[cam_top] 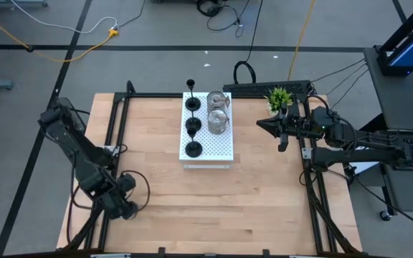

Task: Pick & Place candle stick holders
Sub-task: Put the silver scented candle on the shelf aligned with the other silver scented candle

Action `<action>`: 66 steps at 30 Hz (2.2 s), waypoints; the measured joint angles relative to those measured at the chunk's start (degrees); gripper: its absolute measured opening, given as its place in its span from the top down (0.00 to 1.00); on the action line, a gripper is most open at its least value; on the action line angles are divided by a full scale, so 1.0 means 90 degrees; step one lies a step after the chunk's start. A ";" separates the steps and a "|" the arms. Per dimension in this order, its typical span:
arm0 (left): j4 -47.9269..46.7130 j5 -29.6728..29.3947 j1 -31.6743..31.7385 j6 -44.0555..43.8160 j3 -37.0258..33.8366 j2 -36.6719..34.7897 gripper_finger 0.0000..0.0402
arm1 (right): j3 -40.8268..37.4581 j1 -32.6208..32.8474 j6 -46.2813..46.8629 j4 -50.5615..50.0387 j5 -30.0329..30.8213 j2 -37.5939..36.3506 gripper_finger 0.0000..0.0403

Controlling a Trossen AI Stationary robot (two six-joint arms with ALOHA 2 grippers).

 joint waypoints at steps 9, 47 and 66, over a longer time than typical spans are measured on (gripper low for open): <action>-0.0184 0.0023 -0.0025 0.0021 0.0354 0.0726 0.01 | 0.0000 0.0000 0.0003 0.0000 0.0000 0.0002 1.00; -0.0159 -0.0070 -0.0617 0.0204 0.0124 0.1797 0.01 | 0.0000 0.0000 0.0052 -0.0001 -0.0002 0.0002 1.00; -0.0116 -0.0448 -0.0741 0.0209 0.0118 0.1812 0.01 | 0.0000 -0.0001 0.0120 -0.0001 -0.0027 0.0002 1.00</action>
